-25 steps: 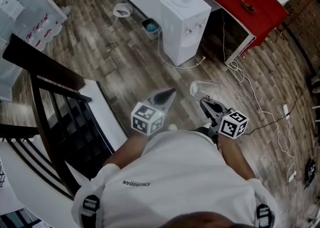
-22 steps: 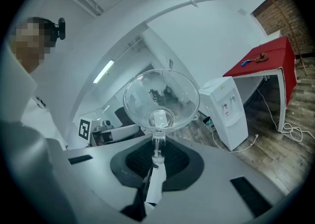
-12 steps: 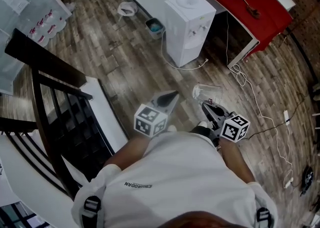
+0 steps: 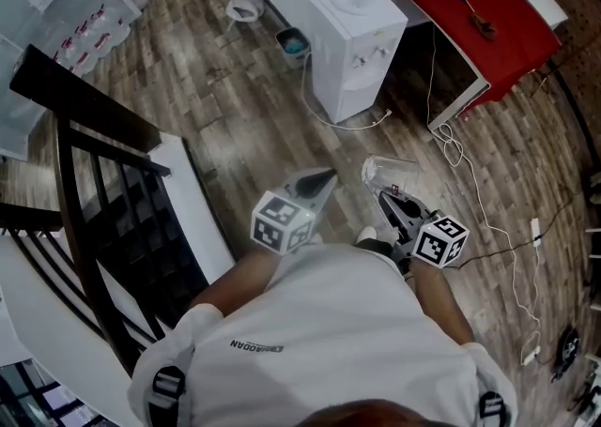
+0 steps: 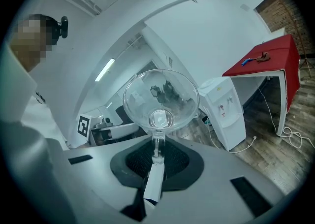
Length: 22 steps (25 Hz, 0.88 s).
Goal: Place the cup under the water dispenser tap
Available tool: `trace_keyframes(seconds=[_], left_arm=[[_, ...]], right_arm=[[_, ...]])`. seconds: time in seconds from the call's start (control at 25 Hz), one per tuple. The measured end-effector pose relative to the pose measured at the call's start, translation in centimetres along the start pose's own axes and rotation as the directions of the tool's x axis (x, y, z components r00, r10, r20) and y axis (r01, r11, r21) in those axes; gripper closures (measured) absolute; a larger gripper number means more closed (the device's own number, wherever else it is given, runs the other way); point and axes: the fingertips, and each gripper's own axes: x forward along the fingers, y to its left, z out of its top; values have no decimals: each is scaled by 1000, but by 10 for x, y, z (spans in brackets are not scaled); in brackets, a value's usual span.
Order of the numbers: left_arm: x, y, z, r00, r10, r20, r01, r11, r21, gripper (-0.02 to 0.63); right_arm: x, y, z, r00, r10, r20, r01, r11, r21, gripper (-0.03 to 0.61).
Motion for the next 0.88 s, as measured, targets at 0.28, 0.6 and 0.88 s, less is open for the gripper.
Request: trace_keyframes(seconds=[0.28,0.6,0.88], left_arm=[[49,-18,19,1000,4,-11,-4,1000,-8,617],[107,-49,34,1000,5,-13,-5,1000,2,617],[134,-55,21,996,62,-66,-64,997,-39,617]], right_arm=[[-25,-42,32,1000,2,13,-1,999,-42,538],[-54,-90,47,1000,15,-12,-16,999,-41,538],[-80,-124,53,999,31,-18,-32,999,-32,538]])
